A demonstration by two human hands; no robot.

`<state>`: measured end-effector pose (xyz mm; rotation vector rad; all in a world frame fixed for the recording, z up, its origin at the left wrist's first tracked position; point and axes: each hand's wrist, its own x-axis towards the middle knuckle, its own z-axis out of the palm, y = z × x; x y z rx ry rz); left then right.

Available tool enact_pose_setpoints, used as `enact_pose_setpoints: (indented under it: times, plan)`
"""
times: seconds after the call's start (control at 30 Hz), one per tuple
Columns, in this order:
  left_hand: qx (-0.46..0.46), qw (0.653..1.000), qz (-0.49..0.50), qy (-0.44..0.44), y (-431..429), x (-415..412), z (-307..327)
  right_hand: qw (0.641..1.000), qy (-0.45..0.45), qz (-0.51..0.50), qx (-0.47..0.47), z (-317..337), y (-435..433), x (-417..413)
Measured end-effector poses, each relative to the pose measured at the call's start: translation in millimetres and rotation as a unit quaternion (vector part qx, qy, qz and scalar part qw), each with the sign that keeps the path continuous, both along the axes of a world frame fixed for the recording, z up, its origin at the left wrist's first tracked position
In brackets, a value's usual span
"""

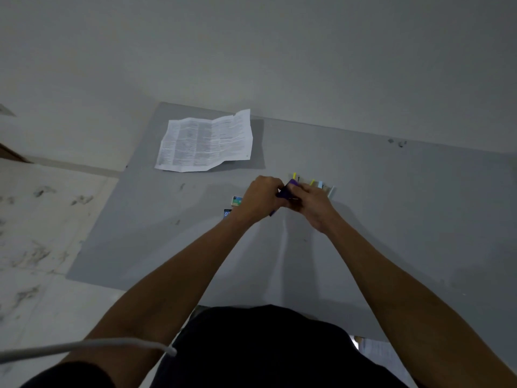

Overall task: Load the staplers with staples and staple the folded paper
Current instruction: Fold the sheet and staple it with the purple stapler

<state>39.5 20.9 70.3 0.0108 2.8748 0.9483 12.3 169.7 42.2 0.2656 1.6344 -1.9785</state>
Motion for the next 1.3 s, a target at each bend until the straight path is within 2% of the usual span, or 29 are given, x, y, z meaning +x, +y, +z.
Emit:
enact_pose_setpoints:
  times: [0.1,0.2,0.27,0.37,0.47,0.53,0.73,0.83,1.0,1.13,1.3]
  plan:
    - [-0.001,0.999,-0.018,-0.027,-12,4,-7,0.995,-0.066,-0.062,0.036,-6,-2,-1]
    - [0.001,0.999,0.015,-0.038,-29,8,-16,0.982,-0.139,-0.124,0.014,-9,-4,-2]
    - [0.030,0.997,0.065,-0.037,-40,7,-21,0.975,-0.167,-0.146,0.001,-10,-6,-4]
    - [0.073,0.983,0.156,-0.057,-58,-2,-26,0.974,-0.186,-0.125,-0.016,-10,-11,-9]
    - [0.137,0.950,0.269,-0.081,-76,-14,-31,0.979,-0.180,-0.093,-0.011,-6,-23,-19]
    - [0.144,0.933,0.317,-0.087,-87,-22,-33,0.980,-0.180,-0.082,-0.013,-1,-32,-27]
    - [0.045,0.944,0.309,-0.105,-106,-49,-35,0.982,-0.179,-0.056,-0.003,2,-61,-55]
    - [-0.022,0.953,0.280,-0.110,-114,-61,-44,0.983,-0.175,-0.036,0.032,-1,-74,-69]
    - [-0.091,0.956,0.269,-0.076,-121,-73,-53,0.982,-0.167,-0.030,0.084,-12,-89,-89]
    - [-0.121,0.959,0.255,-0.003,-120,-71,-61,0.978,-0.176,-0.022,0.112,-24,-100,-104]
    - [-0.096,0.969,0.223,0.037,-109,-57,-69,0.977,-0.192,-0.044,0.086,-23,-115,-116]
